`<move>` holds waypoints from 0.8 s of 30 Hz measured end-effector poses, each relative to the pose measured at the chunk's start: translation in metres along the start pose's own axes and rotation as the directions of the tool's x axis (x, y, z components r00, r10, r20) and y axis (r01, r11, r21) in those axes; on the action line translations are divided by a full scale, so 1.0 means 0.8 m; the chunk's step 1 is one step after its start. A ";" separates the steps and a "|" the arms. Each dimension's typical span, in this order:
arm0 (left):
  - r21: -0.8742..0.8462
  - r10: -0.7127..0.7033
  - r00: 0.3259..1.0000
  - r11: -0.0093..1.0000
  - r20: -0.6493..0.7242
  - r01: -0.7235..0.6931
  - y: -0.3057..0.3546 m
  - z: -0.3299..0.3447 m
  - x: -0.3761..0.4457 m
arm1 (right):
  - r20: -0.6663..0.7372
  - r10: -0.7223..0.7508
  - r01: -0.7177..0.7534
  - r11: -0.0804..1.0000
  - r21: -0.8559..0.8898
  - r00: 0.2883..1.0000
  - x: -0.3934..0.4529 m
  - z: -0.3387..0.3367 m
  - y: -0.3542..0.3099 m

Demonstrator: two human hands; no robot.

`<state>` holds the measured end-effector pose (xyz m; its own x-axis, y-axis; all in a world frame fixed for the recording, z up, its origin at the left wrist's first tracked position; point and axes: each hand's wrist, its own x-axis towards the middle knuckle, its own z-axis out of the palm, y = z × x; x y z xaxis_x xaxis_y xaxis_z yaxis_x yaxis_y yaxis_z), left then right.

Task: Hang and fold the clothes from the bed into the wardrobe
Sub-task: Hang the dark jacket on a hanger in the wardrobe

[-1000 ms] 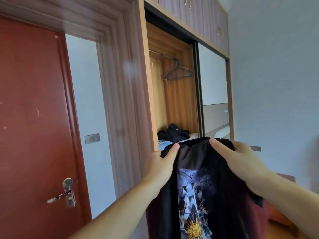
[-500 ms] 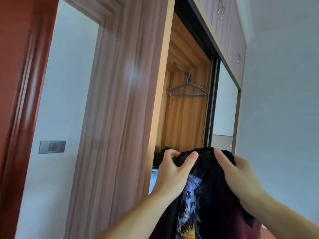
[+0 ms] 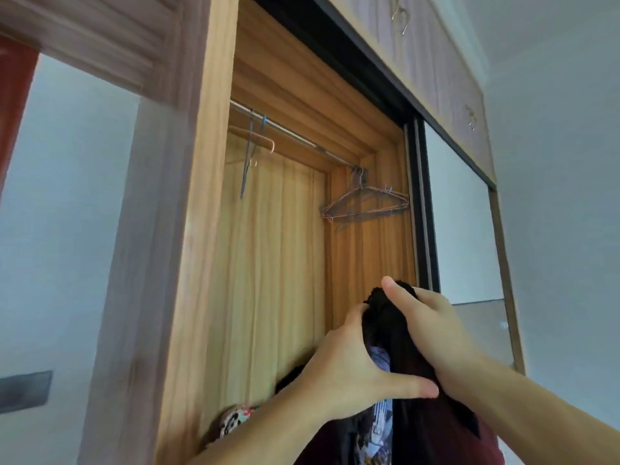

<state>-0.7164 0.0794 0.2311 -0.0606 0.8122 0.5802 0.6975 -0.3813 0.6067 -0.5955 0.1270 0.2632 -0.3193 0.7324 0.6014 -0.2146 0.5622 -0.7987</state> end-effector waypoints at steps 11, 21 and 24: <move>0.100 0.092 0.924 0.993 -0.372 -0.059 -0.007 -0.067 0.105 | 0.219 -0.425 0.388 0.902 0.190 0.878 0.164 0.044 -0.022; 0.522 0.193 0.841 0.845 -0.505 0.119 -0.002 -0.156 0.192 | 0.128 -0.559 0.557 0.829 0.048 0.819 0.289 0.101 -0.039; 0.665 0.214 0.836 0.714 -0.505 0.219 0.005 -0.184 0.212 | 0.077 -0.544 0.548 0.834 -0.060 0.836 0.337 0.112 -0.061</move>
<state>-0.8289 0.1502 0.4120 -0.2619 0.3740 0.8897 0.9597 0.1985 0.1990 -0.7539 0.2627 0.4624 -0.2212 0.2768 0.9351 -0.2985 0.8936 -0.3352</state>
